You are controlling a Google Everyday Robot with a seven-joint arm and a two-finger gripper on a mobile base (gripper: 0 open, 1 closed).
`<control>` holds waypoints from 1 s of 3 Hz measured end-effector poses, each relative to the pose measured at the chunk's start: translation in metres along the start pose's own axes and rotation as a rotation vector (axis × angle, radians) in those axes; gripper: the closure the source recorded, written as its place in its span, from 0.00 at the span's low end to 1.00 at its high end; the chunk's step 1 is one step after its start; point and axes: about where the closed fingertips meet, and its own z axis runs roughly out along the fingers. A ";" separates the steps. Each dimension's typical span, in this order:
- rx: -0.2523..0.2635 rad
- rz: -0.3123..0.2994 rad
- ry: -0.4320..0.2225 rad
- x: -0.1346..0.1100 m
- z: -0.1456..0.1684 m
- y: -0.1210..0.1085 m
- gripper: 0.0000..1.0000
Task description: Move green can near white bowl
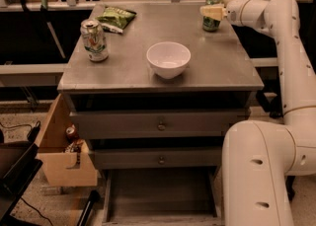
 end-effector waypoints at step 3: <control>-0.012 0.003 0.005 0.004 0.009 0.006 1.00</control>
Offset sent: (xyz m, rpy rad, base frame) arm 0.0011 0.0030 -0.0019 0.0002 0.0025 0.0034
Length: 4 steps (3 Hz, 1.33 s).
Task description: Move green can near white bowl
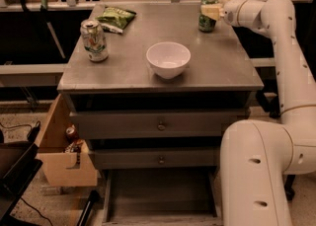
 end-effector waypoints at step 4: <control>-0.090 -0.045 -0.050 -0.071 -0.122 0.011 1.00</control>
Offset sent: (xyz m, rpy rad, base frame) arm -0.0794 -0.0054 0.0580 -0.0344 -0.0348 0.0760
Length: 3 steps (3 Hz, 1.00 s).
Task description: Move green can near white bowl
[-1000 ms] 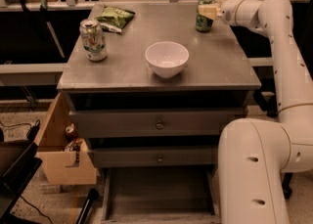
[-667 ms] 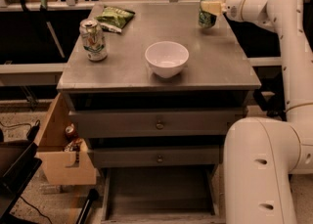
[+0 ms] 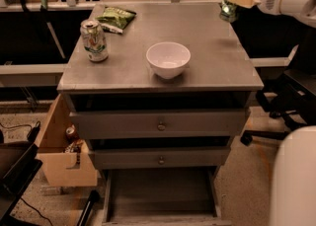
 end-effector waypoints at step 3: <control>-0.363 -0.003 -0.072 0.048 -0.109 0.135 1.00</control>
Offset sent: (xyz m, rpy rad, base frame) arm -0.2340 0.0303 -0.0725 0.0687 -0.0033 0.4297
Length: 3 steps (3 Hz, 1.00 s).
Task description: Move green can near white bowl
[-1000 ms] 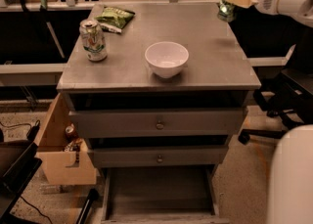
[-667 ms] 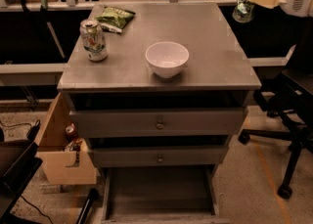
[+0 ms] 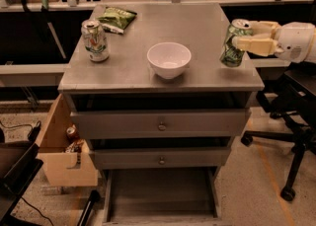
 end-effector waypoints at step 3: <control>-0.131 0.002 -0.017 0.026 0.024 0.029 0.60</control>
Offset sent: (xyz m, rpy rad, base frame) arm -0.0120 0.0221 -0.0276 0.0079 0.0104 0.1063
